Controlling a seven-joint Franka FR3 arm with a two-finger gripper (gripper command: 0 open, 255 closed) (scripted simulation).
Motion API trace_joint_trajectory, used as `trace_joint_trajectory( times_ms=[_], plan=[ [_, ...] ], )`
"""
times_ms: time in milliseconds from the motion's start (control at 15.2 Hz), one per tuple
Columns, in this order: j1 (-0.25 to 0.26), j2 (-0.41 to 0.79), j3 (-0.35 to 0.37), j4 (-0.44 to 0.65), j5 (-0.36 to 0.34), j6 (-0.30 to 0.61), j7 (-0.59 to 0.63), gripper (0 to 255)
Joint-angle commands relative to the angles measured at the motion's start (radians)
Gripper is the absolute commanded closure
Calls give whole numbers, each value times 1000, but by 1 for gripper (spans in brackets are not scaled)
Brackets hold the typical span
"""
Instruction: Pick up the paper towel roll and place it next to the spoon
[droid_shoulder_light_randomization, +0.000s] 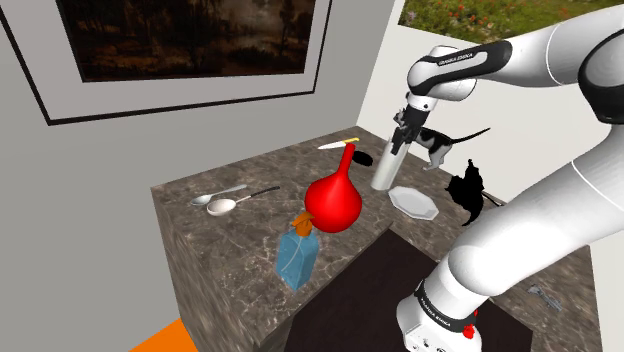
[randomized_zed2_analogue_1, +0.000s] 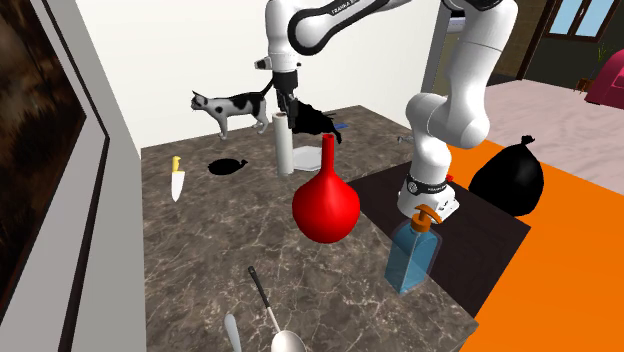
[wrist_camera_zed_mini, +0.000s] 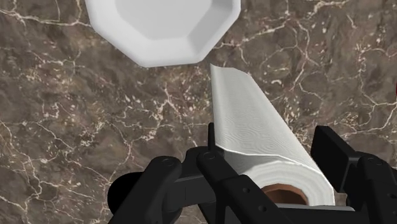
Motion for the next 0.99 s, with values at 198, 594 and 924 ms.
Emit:
trace_joint_trajectory(
  times_ms=[198, 594, 924],
  plan=[
    [-1, -25, 13, 49, -7, -72, 10, 255],
    [0, -44, 26, 114, -9, -154, 16, 255],
    [2, -52, 35, 174, -8, -222, 19, 255]
  ],
)
